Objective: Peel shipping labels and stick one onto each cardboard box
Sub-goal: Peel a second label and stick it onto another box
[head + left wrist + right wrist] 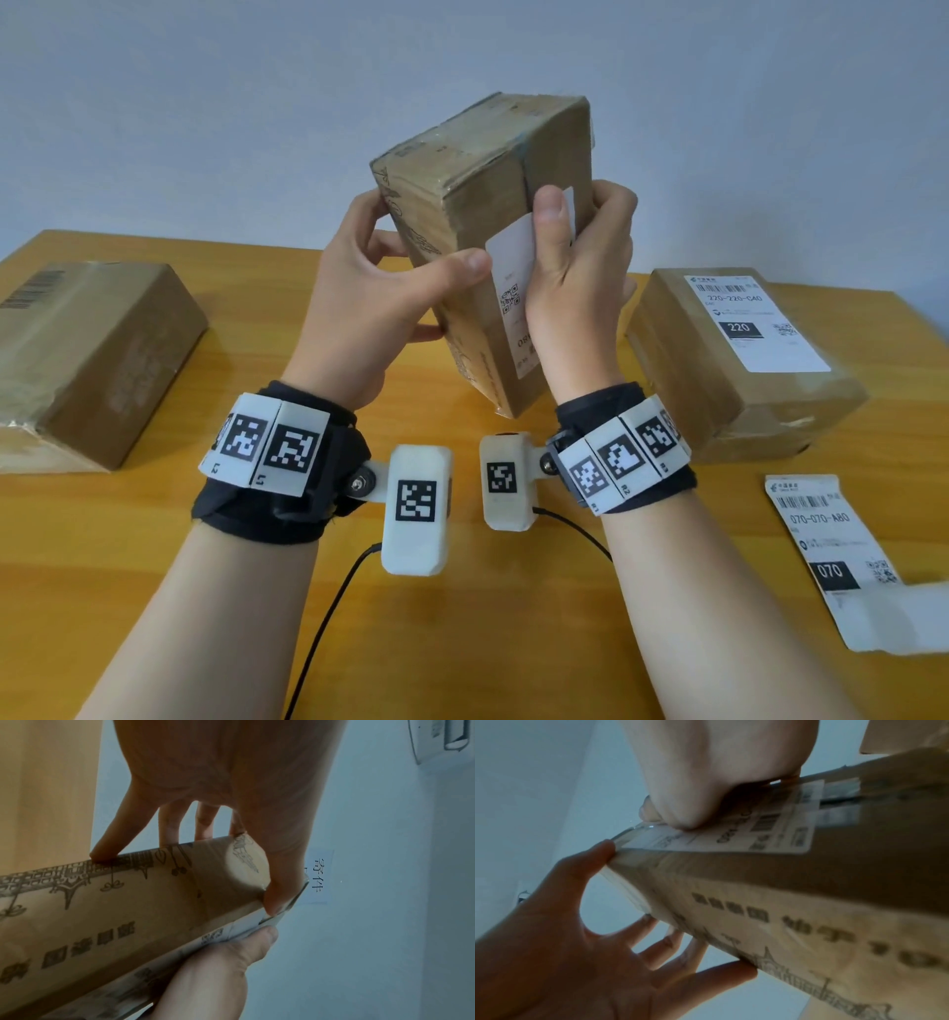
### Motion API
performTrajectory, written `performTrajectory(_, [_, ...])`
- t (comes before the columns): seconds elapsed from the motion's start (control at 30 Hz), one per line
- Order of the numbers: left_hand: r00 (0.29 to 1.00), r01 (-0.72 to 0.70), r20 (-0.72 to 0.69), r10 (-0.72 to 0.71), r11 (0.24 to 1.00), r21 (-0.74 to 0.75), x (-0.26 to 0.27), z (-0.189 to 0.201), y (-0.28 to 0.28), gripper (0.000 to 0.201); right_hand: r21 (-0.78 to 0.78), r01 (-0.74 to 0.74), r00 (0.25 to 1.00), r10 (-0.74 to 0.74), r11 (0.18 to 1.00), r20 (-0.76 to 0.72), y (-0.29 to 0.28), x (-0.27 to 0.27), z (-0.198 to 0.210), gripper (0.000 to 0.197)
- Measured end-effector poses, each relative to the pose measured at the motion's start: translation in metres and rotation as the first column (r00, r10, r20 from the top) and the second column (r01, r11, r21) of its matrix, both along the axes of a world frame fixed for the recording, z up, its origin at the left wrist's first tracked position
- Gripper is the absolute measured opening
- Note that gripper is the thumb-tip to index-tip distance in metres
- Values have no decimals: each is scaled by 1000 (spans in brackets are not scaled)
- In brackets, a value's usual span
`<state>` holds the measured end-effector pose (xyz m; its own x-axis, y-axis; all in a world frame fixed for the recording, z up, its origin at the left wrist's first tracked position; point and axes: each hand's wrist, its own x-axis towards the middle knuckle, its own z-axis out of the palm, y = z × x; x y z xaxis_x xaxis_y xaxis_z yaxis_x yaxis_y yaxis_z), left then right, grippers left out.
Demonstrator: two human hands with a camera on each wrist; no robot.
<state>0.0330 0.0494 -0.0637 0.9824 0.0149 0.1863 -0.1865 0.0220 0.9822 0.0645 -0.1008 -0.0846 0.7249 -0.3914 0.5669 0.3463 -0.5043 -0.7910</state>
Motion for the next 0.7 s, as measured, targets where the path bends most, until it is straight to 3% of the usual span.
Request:
performTrajectory(0.17, [999,18,47,-21,998,66,-3,5,0,79,28,40,997,-41,999,64,-3,1,0,67])
performTrajectory(0.7, [980,6,187,-70,948,320,-4,6,4,83,284,-122,985,82,951,151,-12,-4,17,22])
